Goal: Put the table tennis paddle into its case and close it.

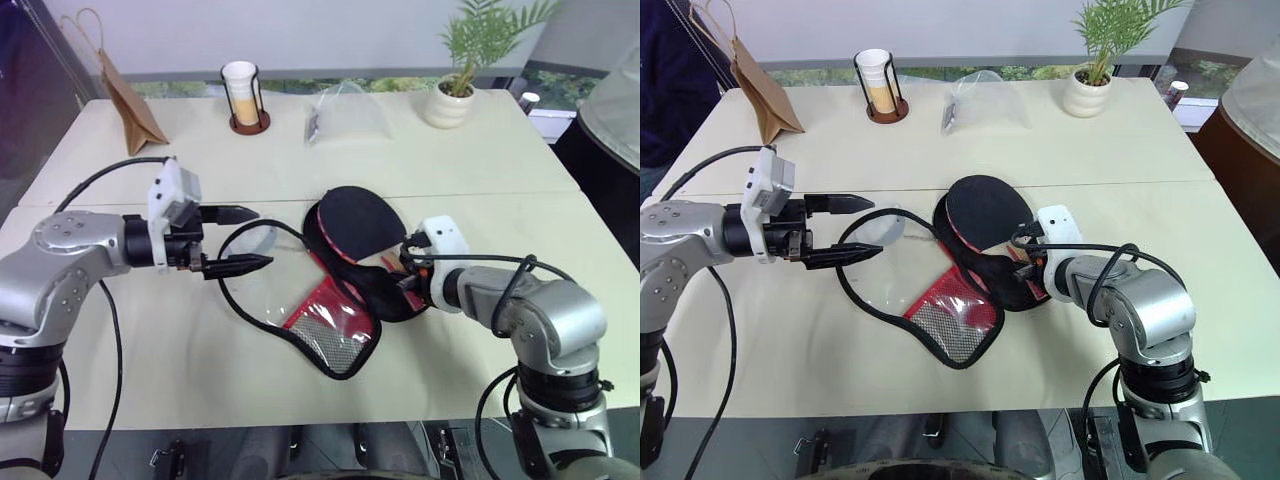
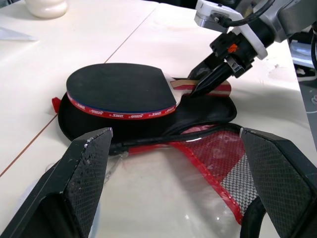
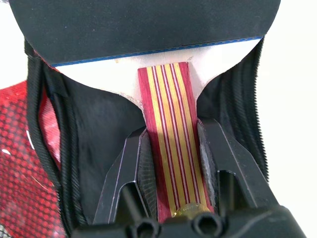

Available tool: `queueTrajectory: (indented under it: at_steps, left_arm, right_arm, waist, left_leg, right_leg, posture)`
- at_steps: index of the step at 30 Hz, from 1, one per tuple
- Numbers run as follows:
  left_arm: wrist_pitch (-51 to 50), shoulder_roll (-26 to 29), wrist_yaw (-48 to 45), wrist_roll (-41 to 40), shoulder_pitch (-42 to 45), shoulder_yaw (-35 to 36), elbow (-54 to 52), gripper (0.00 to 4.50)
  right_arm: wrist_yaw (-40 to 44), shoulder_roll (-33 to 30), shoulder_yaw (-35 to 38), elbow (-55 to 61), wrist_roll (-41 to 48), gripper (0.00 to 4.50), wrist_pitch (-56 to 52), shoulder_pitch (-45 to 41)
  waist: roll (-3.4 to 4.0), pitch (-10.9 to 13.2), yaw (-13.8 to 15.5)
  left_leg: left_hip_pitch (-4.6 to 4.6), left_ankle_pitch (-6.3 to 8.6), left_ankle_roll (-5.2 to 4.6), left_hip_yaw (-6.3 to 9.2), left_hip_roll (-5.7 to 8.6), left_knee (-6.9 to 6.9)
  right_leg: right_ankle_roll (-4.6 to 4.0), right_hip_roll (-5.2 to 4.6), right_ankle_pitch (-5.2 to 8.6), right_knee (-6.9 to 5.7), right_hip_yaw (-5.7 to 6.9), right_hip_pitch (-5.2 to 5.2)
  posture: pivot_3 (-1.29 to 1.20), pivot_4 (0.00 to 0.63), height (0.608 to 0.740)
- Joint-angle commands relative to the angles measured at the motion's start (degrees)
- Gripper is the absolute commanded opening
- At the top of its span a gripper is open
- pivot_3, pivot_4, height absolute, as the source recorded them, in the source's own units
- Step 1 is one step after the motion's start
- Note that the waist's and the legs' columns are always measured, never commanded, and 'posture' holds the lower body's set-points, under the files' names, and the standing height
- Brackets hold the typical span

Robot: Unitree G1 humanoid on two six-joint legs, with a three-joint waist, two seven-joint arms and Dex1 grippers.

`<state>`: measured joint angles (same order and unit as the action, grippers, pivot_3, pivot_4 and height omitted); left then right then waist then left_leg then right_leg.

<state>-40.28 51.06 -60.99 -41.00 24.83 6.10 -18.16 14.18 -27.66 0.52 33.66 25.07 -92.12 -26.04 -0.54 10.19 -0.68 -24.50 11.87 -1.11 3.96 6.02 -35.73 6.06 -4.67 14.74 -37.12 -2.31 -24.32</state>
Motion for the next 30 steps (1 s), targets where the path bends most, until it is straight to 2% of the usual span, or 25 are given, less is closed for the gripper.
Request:
queueTrajectory:
  at_steps: [1, 8, 9, 11, 14, 15, 20, 25, 30]
  left_arm:
    - [1.2, 0.0, 0.1, 0.1, -0.1, 1.4, -1.3, 4.28]
    - [1.5, 0.0, 0.3, 0.3, -0.4, 1.6, -1.3, 4.28]
    - [1.5, 0.0, 0.5, 0.2, -0.5, 1.7, -1.5, 4.28]
    - [1.4, 0.1, 0.7, 0.1, -0.7, 1.9, -1.7, 4.28]
    - [1.3, 0.1, 1.0, 0.0, -1.0, 2.1, -2.0, 4.28]
    - [1.3, 0.1, 1.0, 0.0, -1.0, 2.1, -2.0, 4.28]
    - [1.0, 0.4, 1.6, -0.4, -1.5, 2.6, -2.5, 4.28]
    - [1.1, 1.6, 1.1, 0.1, -2.5, 3.8, -1.6, 4.28]
    - [2.4, 4.3, -0.9, 1.5, -3.0, 5.5, 1.5, 4.28]
  right_arm:
    - [-0.1, -0.8, -0.1, 1.5, 0.8, 0.8, -0.4, -0.5]
    - [0.2, -1.1, -2.8, 2.1, 1.3, 0.8, -0.4, -1.4]
    - [0.3, -1.0, -3.2, 2.3, 1.5, 1.85, -0.4, -1.7]
    - [0.4, -0.9, -3.7, 2.6, 1.8, 2.62, -0.4, -2.1]
    - [0.3, -0.5, -4.9, 2.4, 1.7, 4.23, -0.4, -2.8]
    - [0.3, -0.4, -5.1, 2.3, 1.6, 4.47, -0.4, -2.9]
    - [3.0, -2.2, -4.3, 2.3, 2.4, 4.47, 1.0, -5.1]
    - [15.3, -6.1, -0.3, 6.0, 10.9, 4.47, 7.5, -8.7]
    - [25.6, -13.1, -4.3, 7.0, 12.4, 4.47, 19.4, -9.4]
  waist:
    - [0.0, 0.0, 0.0]
    - [-0.01, 0.0, -0.1]
    - [-0.01, 0.0, -0.1]
    - [-0.01, 0.0, -0.1]
    - [-0.01, 0.0, -0.1]
    - [-0.01, 0.0, -0.1]
    - [-0.01, 0.0, -0.1]
    - [-0.01, 0.0, -0.1]
    - [-0.02, 0.0, -0.1]
  left_leg:
    - [0.0, 0.0, 0.0, 0.0, 0.0, 0.0]
    - [0.0, -0.01, -0.01, 0.0, -0.02, 0.0]
    - [0.0, -0.01, -0.01, 0.0, -0.02, 0.0]
    - [0.0, -0.01, -0.01, 0.0, -0.02, 0.0]
    - [0.0, -0.01, -0.01, 0.0, -0.02, -0.01]
    - [0.0, -0.01, -0.01, 0.0, -0.02, -0.01]
    - [0.0, 0.0, -0.01, 0.0, -0.02, -0.01]
    - [0.0, 0.0, -0.02, 0.0, -0.02, 0.01]
    - [0.0, 0.01, -0.03, 0.0, -0.05, 0.03]
  right_leg:
    - [0.0, 0.0, 0.0, 0.0, 0.0, 0.0]
    - [0.0, 0.01, 0.0, 0.0, 0.0, 0.0]
    - [0.0, 0.01, 0.0, 0.0, 0.0, 0.0]
    - [0.0, 0.01, 0.0, 0.0, 0.0, 0.01]
    - [0.0, 0.01, 0.0, 0.0, 0.0, 0.01]
    - [0.0, 0.01, 0.0, 0.0, 0.0, 0.01]
    - [0.0, 0.01, 0.0, 0.0, 0.0, 0.01]
    - [0.0, 0.01, 0.0, 0.02, 0.02, 0.0]
    - [0.02, 0.02, 0.0, 0.06, 0.04, 0.03]
  posture:
    - [0.0, 0.15, 0.734]
    - [0.0, 0.15, 0.734]
    - [0.0, 0.15, 0.734]
    - [0.0, 0.15, 0.734]
    - [0.0, 0.15, 0.734]
    - [0.0, 0.15, 0.734]
    - [0.0, 0.15, 0.734]
    - [0.0, 0.15, 0.734]
    - [0.0, 0.15, 0.734]
